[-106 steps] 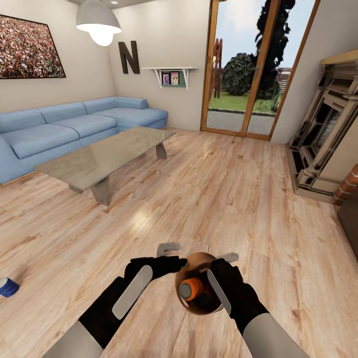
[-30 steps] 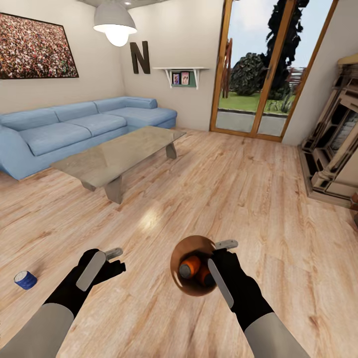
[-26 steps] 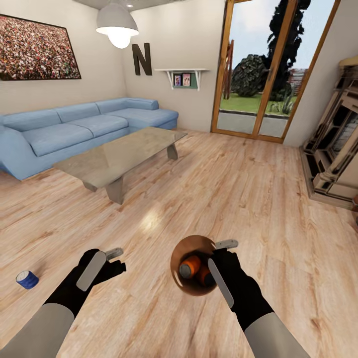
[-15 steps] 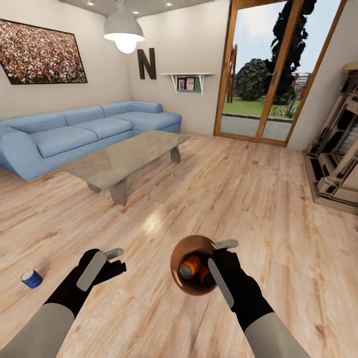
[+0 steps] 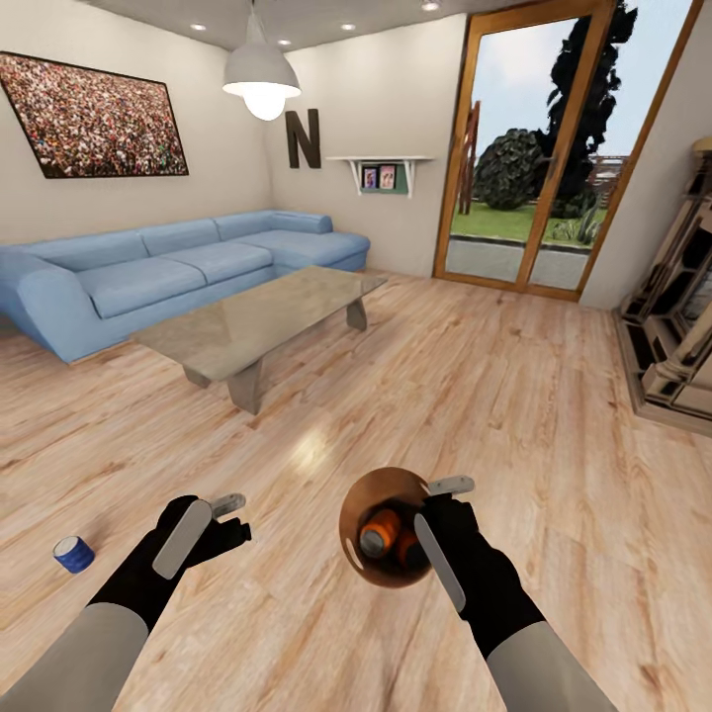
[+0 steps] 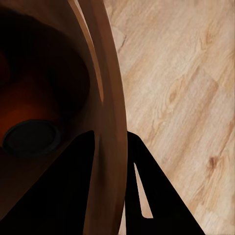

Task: Put the three can of soda from the living room inside the tash can in the kitchen.

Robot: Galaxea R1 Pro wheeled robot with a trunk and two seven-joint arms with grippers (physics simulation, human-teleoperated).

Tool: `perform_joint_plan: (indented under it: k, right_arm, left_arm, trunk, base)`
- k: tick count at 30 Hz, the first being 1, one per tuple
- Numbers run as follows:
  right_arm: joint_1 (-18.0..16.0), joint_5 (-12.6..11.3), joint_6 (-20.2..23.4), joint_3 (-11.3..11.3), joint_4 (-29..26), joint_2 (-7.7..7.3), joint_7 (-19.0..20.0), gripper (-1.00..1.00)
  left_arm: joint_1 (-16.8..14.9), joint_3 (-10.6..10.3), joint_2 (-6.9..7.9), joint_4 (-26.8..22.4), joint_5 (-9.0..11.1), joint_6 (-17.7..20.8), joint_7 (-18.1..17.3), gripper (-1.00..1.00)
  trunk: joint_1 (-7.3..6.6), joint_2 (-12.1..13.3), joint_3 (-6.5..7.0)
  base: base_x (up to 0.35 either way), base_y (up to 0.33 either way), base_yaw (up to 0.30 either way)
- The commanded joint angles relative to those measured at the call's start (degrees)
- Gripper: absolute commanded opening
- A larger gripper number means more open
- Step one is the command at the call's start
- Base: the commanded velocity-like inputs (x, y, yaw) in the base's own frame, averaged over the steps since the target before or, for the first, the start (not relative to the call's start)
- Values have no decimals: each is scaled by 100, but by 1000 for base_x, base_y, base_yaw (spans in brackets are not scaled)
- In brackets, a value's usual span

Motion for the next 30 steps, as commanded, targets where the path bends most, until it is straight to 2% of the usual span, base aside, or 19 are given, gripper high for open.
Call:
perform_joint_plan:
  k: [1,15,24,27,30]
  right_arm:
    - [-2,38,-3,-1,-3,1,24,-100]
    - [-2,39,-3,-1,-3,1,24,-100]
    - [-2,38,11,-1,-10,1,29,-100]
    - [-2,34,155,-18,-98,-3,192,-100]
    - [-2,36,170,-59,-310,-30,853,-100]
  left_arm:
    - [0,0,0,-1,-1,0,0,100]
    - [0,0,-2,-3,-1,0,-13,100]
    - [0,-2,13,15,-1,1,-26,100]
    - [0,5,29,22,-6,1,-26,100]
    - [0,7,43,27,-14,0,-27,100]
  trunk:
    - [0,0,10]
    - [0,0,139]
    - [0,0,171]
    - [0,0,172]
    - [0,0,172]
  base:
    - [0,0,67]
    - [0,15,40]
    - [83,239,2]
    - [123,293,0]
    - [132,296,0]
